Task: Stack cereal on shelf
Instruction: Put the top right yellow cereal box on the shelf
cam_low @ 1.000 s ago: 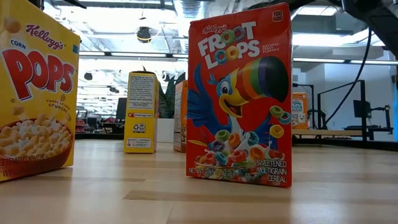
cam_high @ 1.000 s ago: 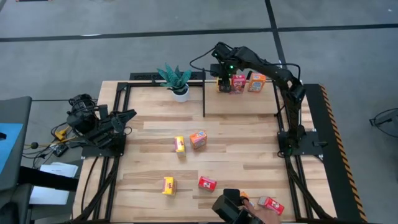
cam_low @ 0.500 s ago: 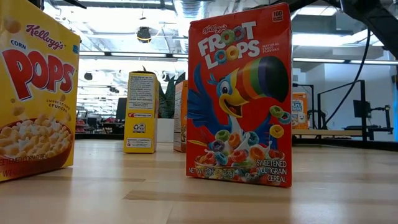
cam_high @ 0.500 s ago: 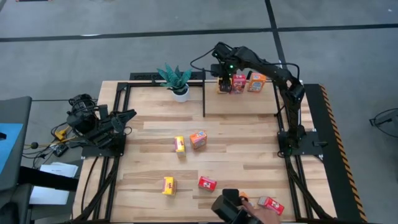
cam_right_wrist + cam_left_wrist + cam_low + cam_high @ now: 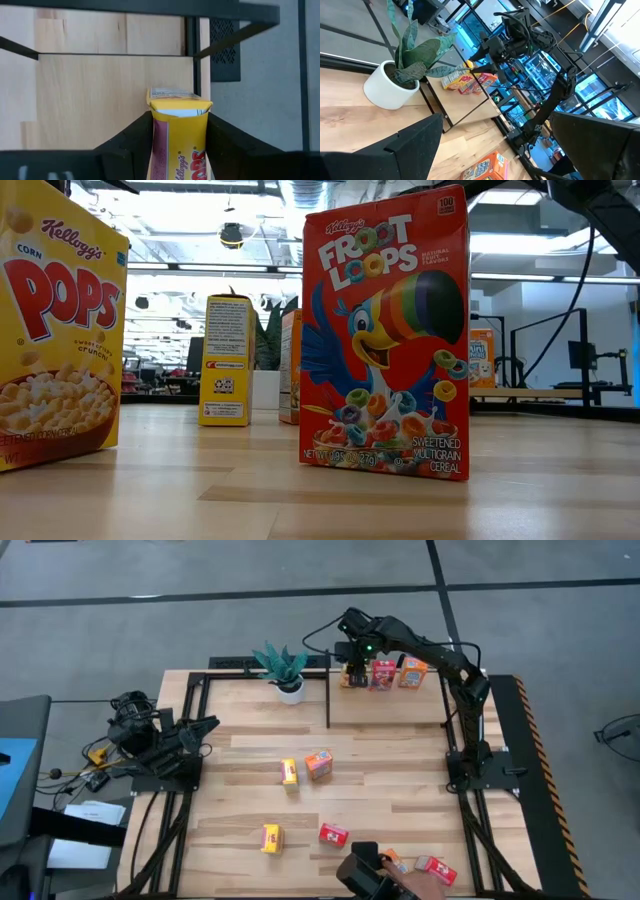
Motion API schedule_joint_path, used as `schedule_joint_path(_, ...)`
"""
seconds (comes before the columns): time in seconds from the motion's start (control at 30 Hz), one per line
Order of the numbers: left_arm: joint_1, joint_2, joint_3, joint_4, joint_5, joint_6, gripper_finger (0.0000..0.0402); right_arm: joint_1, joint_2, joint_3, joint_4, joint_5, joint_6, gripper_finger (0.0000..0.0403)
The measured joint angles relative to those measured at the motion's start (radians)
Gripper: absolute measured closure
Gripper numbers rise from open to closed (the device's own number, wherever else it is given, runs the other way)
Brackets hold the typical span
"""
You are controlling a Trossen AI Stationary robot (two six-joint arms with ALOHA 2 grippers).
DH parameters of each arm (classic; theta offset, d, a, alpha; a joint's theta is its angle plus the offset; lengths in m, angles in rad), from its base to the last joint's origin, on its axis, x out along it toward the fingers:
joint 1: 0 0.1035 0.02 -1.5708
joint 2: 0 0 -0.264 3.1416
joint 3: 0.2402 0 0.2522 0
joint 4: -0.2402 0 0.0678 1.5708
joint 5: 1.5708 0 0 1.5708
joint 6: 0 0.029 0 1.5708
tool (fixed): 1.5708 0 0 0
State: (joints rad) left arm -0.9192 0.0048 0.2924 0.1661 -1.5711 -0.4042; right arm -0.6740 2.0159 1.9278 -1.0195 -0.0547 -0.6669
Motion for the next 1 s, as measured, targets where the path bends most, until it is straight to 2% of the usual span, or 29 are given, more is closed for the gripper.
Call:
schedule_joint_path(0.4, 0.000, 0.000, 0.000, 0.000, 0.000, 0.000, 0.0042, 0.005, 0.000, 0.000, 0.013, -0.033, -0.023, 0.0216)
schedule_joint_path(1.0, 0.000, 0.000, 0.000, 0.000, 0.000, -0.003, 0.0042, 0.005, 0.000, 0.000, 0.030, -0.024, -0.013, 0.0158)
